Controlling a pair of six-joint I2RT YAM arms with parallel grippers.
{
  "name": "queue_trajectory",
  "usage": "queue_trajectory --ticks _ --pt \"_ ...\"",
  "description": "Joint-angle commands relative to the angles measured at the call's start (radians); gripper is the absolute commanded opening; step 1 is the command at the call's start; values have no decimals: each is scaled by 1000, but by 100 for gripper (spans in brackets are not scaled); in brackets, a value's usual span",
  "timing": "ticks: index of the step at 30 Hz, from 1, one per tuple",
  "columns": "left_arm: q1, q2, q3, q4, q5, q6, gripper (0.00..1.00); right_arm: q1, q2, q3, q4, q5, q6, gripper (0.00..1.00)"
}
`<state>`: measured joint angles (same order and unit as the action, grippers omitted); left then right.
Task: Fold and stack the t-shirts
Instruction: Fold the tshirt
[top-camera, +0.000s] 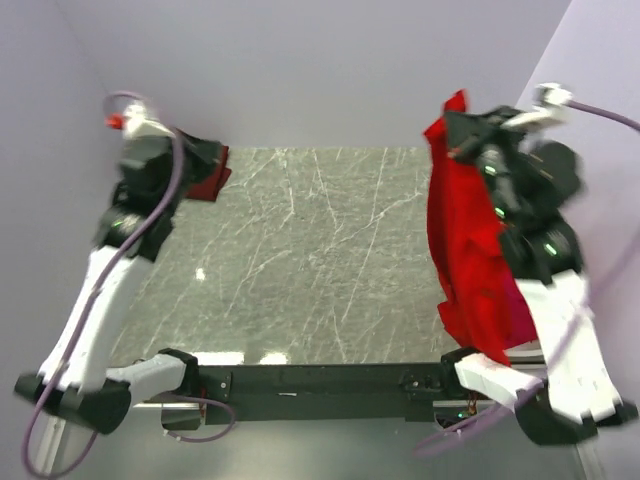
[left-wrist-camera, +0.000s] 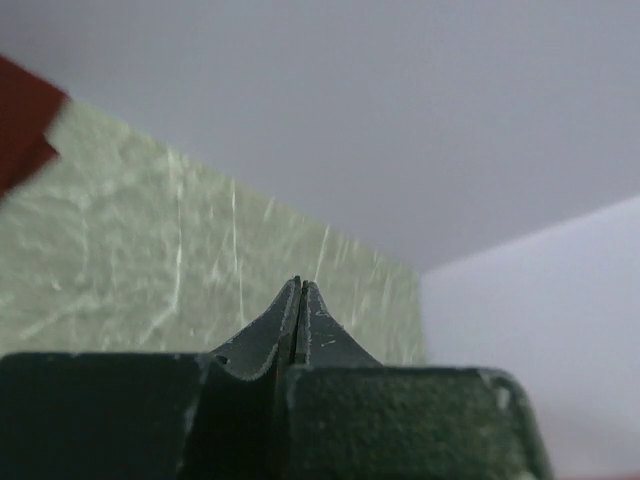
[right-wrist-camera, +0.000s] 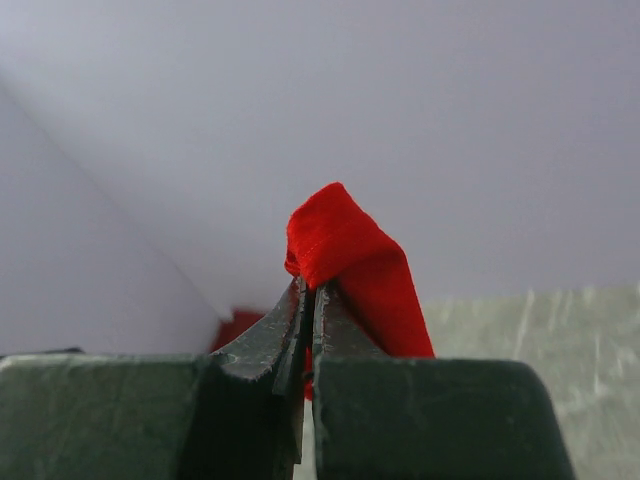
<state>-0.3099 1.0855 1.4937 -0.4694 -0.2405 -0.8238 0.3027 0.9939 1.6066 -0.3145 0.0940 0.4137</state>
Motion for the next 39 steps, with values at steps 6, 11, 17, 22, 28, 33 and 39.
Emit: queue_trajectory --ticks 6,11,17,22,28,33,39 --pt "-47 123 -501 379 564 -5 24 -4 31 -119 35 26 -29 0" --pt "-94 171 -596 538 552 -11 29 4 70 -36 -14 -107 13 0" --pt "-58 174 -546 471 471 -15 28 192 202 174 -57 -214 22 0" --pt "29 114 -566 410 429 -43 30 442 282 453 -158 -230 -27 0" --pt "98 70 -596 348 398 -40 31 483 169 413 -195 -291 -6 0" --pt "123 47 -610 308 409 -5 33 478 -58 -7 -325 140 -6 0" --pt "121 34 -693 281 472 5 35 338 -172 -359 -534 363 148 0"
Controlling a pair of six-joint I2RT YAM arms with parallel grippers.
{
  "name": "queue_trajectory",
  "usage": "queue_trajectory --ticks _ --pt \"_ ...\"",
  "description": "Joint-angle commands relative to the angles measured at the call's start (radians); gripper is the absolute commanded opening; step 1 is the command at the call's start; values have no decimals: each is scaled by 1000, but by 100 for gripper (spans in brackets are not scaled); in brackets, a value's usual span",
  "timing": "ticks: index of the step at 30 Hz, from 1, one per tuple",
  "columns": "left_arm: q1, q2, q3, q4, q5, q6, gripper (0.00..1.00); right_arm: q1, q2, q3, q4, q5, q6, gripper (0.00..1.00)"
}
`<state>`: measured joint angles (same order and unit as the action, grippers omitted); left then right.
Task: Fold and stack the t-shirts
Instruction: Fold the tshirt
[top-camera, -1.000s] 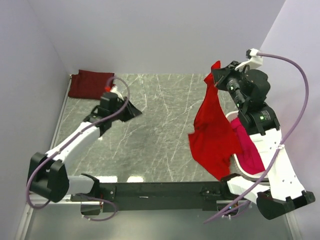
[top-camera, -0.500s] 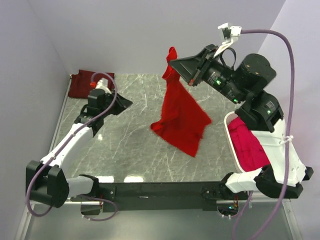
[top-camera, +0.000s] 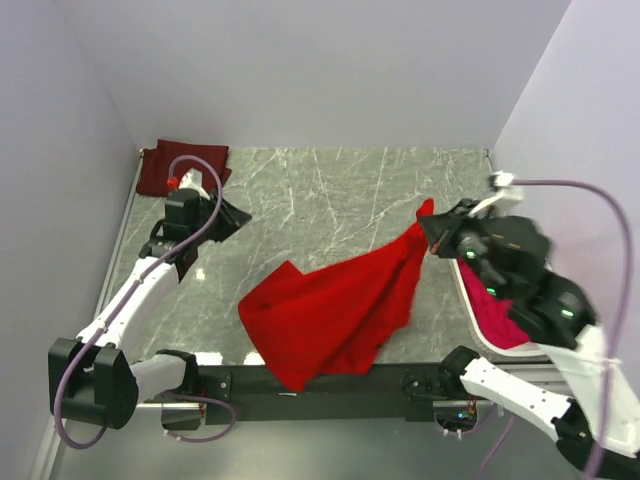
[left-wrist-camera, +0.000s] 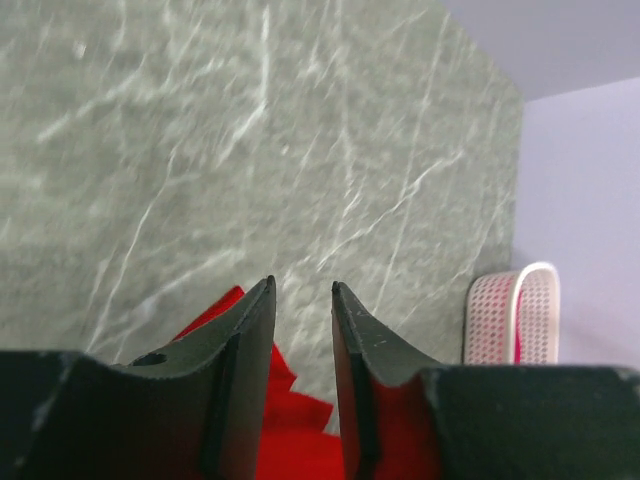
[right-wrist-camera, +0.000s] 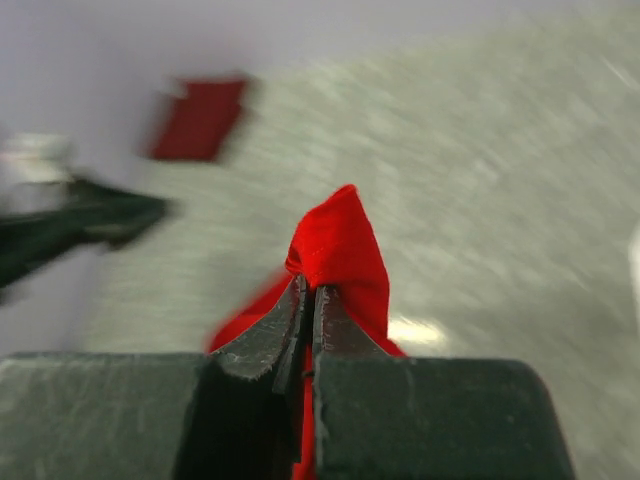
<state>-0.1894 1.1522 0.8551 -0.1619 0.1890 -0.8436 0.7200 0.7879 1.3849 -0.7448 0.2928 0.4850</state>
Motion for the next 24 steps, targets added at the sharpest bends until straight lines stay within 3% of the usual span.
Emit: queue_trajectory --ticks 1,5,11,17,20,21,24 --pt "1 -40 -73 -33 46 24 35 -100 33 -173 -81 137 76 0" --pt "-31 -115 -171 -63 55 21 33 -143 59 -319 -5 104 76 0" --pt "-333 -247 -278 -211 -117 -81 36 -231 215 -397 42 135 92 0" --pt "-583 -482 -410 -480 -238 -409 45 -341 326 -409 128 112 89 0" --pt "-801 -464 -423 -505 -291 -572 45 -352 364 -405 170 85 95 0" --pt "-922 -415 -403 -513 -315 -636 45 -352 384 -397 182 71 98 0" --pt "-1114 -274 -309 -560 -372 -704 48 -356 415 -389 197 66 101 0"
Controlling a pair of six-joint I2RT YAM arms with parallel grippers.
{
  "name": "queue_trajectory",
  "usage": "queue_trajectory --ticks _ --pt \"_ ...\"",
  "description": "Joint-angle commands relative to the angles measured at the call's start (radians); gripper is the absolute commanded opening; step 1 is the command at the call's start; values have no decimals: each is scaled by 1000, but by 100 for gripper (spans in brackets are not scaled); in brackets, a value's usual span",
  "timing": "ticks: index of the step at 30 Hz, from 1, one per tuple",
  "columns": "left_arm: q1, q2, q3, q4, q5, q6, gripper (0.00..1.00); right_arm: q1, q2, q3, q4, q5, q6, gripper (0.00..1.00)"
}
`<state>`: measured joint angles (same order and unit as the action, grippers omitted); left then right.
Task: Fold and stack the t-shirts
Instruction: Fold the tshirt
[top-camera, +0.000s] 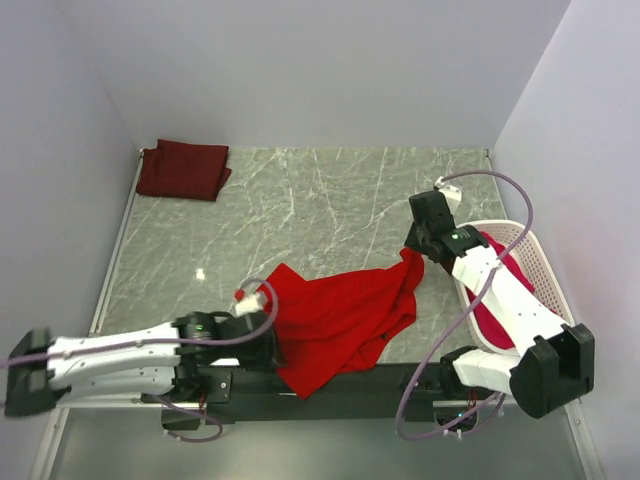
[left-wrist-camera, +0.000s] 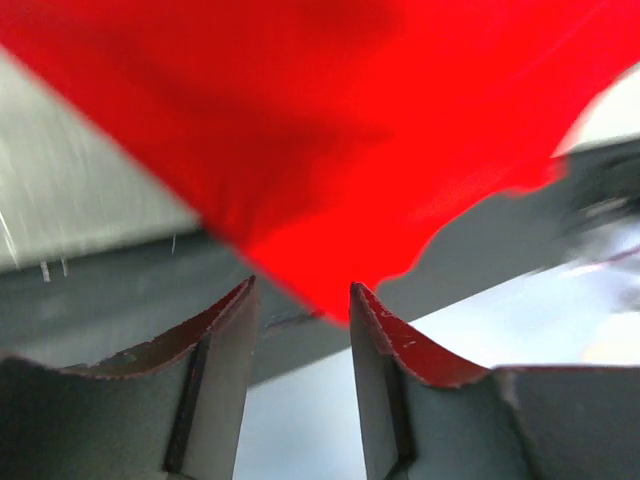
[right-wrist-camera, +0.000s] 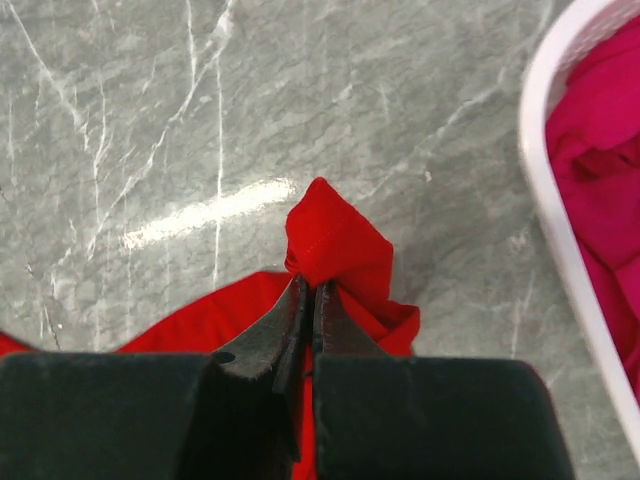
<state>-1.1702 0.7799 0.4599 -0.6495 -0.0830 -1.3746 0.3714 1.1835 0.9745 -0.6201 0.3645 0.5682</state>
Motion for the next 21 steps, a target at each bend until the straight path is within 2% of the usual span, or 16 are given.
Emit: queue_trajectory --ticks 1,5,9,17,21 --pt "-166 137 111 -84 -103 -178 48 -11 27 21 82 -13 16 0" --pt "-272 283 207 -107 -107 -169 55 -20 47 24 97 -35 9 0" --pt "-286 337 238 -9 -84 -97 62 -29 36 9 114 -47 -5 0" --pt "-351 574 381 -62 -130 11 61 -49 13 -14 131 -79 -16 0" --pt "-373 634 410 -101 -149 34 57 -55 2 -23 135 -87 -14 0"
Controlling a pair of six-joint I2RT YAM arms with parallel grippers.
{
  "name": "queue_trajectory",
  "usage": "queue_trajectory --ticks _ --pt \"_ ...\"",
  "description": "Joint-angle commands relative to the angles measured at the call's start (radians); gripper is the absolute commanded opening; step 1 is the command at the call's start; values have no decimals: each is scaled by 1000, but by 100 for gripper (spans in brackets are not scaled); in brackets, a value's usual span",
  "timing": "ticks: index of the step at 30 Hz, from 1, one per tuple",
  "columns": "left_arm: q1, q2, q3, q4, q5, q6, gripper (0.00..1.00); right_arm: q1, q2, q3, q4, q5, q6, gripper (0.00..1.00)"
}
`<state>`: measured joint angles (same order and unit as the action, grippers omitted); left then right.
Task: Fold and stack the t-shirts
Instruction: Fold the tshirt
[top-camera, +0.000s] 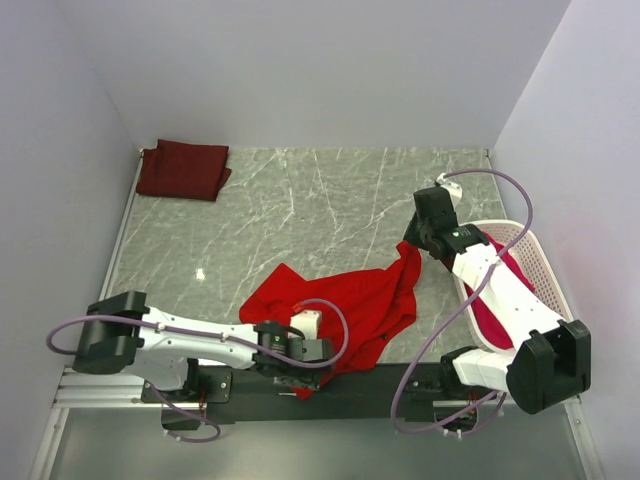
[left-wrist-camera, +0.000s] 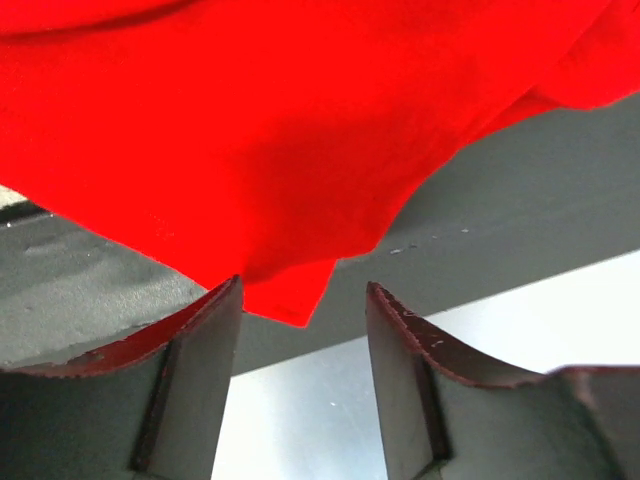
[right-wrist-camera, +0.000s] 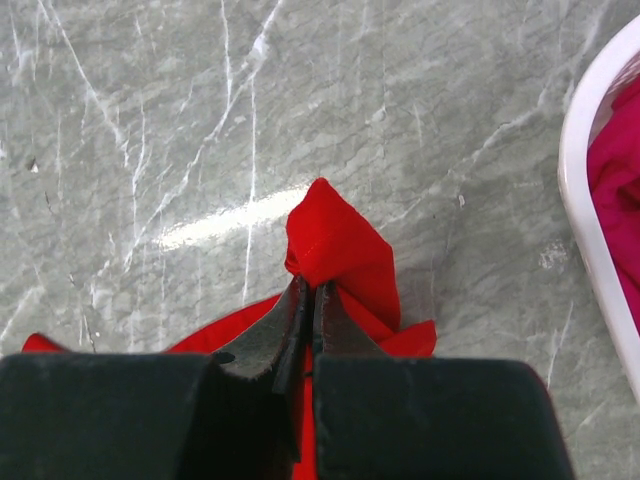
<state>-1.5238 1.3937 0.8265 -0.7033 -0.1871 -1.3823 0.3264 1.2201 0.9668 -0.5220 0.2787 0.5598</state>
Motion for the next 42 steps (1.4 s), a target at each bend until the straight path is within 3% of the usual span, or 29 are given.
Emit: queue_trajectory --ticks 1,15,16,23,30,33,36,37,39,40,42 --pt "-24 25 46 -51 -49 45 57 -10 -33 -16 39 -1 -6 0" --pt "-72 130 -20 68 -37 104 51 -16 -45 -36 39 -10 -1 0" --pt "-75 131 -24 58 -46 100 49 -16 -45 -36 39 -10 -3 0" --pt "-76 64 3 -80 -171 42 1 -16 -50 -10 19 -1 0 0" --pt "-12 -168 82 -381 -426 -122 1 -16 -116 81 -74 16 -5 0" --pt "56 -326 131 -435 -539 -156 1 -26 -186 139 -128 25 -9 0" --pt "222 -468 186 -383 -607 -19 1 -33 -243 232 -168 17 -11 0" --pt "354 -529 203 -267 -606 146 1 -33 -246 301 -176 11 -12 0" --pt "494 -567 218 -121 -563 329 1 -35 -229 377 -174 -1 -21 0" --pt "633 -567 244 25 -501 470 1 -36 -200 450 -159 -15 -32 0" --pt "778 -527 276 153 -410 573 1 -38 -147 539 -112 -64 -54 0"
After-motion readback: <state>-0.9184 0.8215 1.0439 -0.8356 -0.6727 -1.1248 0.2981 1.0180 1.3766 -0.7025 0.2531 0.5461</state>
